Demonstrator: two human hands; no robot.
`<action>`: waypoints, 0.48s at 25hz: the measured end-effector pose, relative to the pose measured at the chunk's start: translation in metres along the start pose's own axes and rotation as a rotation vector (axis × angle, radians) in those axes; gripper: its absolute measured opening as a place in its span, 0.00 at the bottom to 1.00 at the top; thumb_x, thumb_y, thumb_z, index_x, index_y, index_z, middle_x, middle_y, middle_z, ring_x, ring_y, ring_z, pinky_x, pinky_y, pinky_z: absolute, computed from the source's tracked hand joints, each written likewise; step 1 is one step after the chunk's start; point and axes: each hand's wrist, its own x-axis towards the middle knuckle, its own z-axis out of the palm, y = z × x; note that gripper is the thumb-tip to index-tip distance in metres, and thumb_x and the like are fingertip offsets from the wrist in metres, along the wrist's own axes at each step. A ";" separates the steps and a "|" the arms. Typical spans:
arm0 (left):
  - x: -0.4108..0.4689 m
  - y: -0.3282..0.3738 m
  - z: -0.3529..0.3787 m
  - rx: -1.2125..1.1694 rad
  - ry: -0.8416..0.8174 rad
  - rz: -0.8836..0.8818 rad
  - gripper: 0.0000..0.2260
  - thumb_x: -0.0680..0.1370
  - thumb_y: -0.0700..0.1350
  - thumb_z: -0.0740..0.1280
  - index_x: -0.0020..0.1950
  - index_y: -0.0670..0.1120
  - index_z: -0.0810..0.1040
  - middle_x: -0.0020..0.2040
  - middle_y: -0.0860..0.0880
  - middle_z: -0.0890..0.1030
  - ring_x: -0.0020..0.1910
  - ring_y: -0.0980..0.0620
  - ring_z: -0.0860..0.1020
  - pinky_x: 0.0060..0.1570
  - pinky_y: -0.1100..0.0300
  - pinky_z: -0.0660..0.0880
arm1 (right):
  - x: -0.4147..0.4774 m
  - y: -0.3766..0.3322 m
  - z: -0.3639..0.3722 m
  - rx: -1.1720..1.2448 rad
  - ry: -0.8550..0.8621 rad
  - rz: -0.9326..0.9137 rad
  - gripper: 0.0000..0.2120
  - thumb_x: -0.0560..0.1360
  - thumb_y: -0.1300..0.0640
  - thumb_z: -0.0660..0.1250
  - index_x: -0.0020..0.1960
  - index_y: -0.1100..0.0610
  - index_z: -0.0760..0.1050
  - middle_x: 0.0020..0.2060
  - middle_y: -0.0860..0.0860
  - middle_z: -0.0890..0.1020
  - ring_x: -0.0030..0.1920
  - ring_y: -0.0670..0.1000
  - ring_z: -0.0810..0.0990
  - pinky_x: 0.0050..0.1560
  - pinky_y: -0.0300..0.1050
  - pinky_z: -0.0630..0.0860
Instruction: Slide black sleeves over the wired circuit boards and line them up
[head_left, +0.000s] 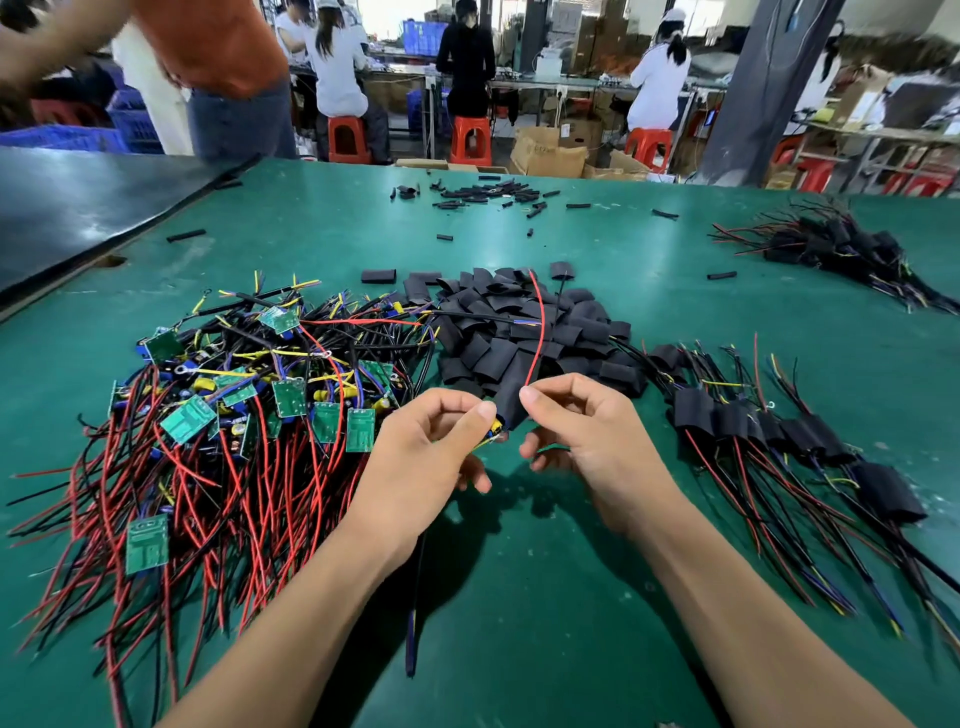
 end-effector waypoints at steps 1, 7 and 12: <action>0.000 -0.001 0.000 0.059 0.020 0.029 0.05 0.79 0.45 0.68 0.47 0.43 0.77 0.38 0.49 0.83 0.23 0.48 0.76 0.26 0.63 0.68 | 0.000 0.000 0.000 0.005 0.009 0.006 0.04 0.78 0.59 0.71 0.48 0.60 0.78 0.32 0.48 0.81 0.27 0.51 0.79 0.28 0.43 0.76; -0.001 -0.002 0.001 0.180 0.106 0.124 0.06 0.79 0.46 0.69 0.45 0.45 0.77 0.30 0.53 0.79 0.21 0.49 0.75 0.22 0.65 0.66 | -0.001 0.003 0.007 -0.019 -0.012 0.007 0.07 0.79 0.58 0.70 0.50 0.61 0.73 0.34 0.53 0.85 0.25 0.52 0.77 0.27 0.44 0.75; -0.001 0.000 0.002 0.158 0.065 0.062 0.07 0.78 0.49 0.70 0.47 0.45 0.77 0.37 0.51 0.84 0.24 0.47 0.78 0.26 0.62 0.71 | 0.003 0.006 0.006 -0.066 0.065 -0.100 0.04 0.80 0.60 0.68 0.51 0.59 0.74 0.30 0.51 0.82 0.25 0.51 0.79 0.27 0.41 0.74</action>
